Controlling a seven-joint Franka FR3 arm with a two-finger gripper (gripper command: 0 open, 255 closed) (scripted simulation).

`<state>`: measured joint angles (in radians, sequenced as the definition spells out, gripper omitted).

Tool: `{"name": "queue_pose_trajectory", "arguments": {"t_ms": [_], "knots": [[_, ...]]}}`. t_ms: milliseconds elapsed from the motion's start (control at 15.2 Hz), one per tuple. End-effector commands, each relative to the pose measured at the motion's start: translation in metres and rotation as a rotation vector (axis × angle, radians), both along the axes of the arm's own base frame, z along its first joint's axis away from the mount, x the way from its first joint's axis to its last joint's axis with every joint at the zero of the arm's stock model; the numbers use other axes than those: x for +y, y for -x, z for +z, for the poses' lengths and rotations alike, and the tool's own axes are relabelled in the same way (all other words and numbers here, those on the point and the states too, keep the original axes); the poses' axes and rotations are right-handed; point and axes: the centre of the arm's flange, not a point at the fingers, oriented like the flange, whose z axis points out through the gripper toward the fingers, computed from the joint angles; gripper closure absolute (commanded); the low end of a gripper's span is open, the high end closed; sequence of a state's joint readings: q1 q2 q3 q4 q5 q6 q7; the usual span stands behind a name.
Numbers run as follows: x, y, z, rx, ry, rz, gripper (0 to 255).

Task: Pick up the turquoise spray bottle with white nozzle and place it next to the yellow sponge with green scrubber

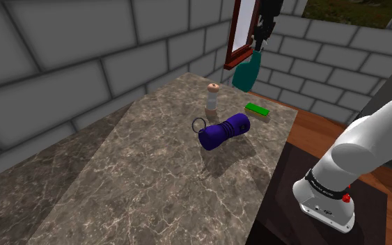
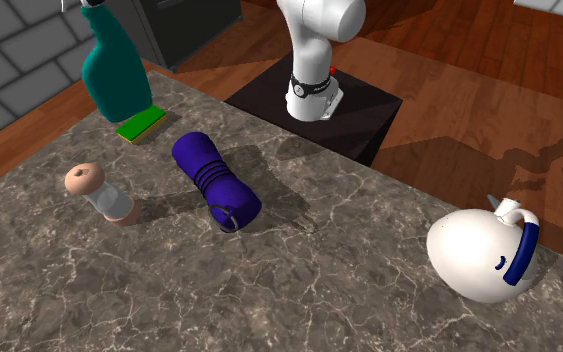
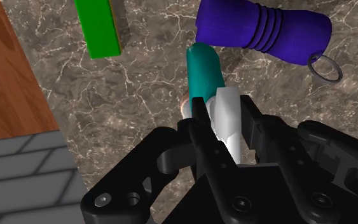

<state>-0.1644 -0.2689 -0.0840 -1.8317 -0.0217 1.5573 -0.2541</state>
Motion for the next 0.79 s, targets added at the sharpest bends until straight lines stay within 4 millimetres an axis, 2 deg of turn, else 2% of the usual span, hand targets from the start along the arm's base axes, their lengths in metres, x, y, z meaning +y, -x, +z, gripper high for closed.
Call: {"name": "queue_pose_trajectory", "arguments": {"t_ms": [0,726], "knots": [[-0.020,0.010,0.010,0.000,0.000,0.002,255],[-0.152,0.054,0.052,0.000,0.000,0.002,255]]}}
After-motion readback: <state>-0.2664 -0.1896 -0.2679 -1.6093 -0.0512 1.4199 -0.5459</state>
